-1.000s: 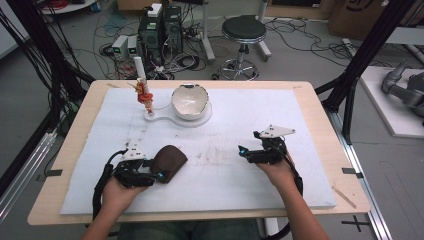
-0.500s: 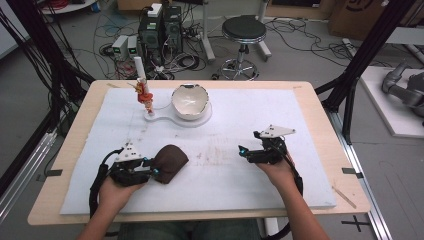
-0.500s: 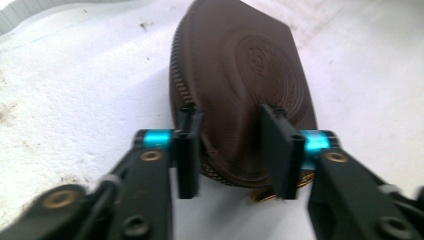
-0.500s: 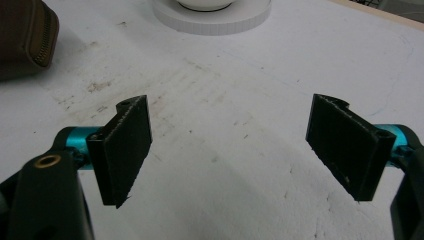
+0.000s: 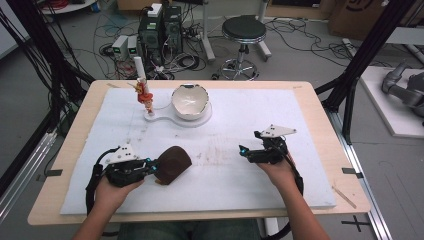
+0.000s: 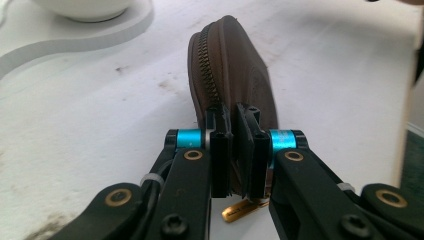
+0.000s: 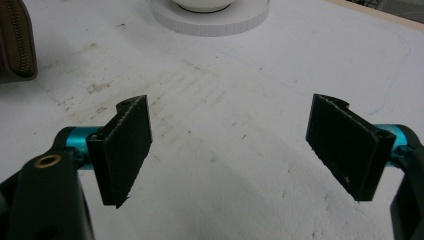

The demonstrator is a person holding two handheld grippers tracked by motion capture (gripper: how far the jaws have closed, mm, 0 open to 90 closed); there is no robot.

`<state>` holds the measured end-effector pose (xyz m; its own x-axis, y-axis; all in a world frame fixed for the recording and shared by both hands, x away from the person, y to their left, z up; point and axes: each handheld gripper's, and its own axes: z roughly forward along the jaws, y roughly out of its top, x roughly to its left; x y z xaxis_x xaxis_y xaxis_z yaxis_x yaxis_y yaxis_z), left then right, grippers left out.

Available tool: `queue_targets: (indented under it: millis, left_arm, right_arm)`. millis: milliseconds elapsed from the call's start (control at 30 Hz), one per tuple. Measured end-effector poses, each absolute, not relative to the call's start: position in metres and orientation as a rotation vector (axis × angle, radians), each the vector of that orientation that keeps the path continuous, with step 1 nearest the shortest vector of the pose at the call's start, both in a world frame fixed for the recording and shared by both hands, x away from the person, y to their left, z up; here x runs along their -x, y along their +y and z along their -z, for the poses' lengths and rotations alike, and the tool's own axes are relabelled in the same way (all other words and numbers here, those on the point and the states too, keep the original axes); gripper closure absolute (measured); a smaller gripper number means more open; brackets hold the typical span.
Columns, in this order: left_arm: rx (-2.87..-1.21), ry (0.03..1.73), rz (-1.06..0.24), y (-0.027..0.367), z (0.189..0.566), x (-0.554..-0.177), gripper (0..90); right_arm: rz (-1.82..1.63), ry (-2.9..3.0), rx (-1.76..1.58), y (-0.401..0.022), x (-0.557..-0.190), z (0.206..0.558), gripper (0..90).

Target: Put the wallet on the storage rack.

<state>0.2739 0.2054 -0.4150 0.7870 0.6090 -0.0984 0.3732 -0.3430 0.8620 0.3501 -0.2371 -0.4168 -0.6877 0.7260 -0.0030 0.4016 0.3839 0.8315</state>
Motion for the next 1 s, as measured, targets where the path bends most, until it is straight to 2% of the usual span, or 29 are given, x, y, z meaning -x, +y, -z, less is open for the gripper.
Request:
queue_targets:
  millis: [533,1000]
  left_arm:
    - [-1.862,0.781,-0.389,0.223,0.393,-0.274,84.7]
    - [-1.895,0.702,-0.471,0.198,0.355,-0.312,84.9]
  right_arm:
    - [-1.22,2.281,-0.982,-0.237,-0.351,0.417,18.6]
    - [-1.228,2.267,-0.988,-0.239,-0.351,0.416,18.6]
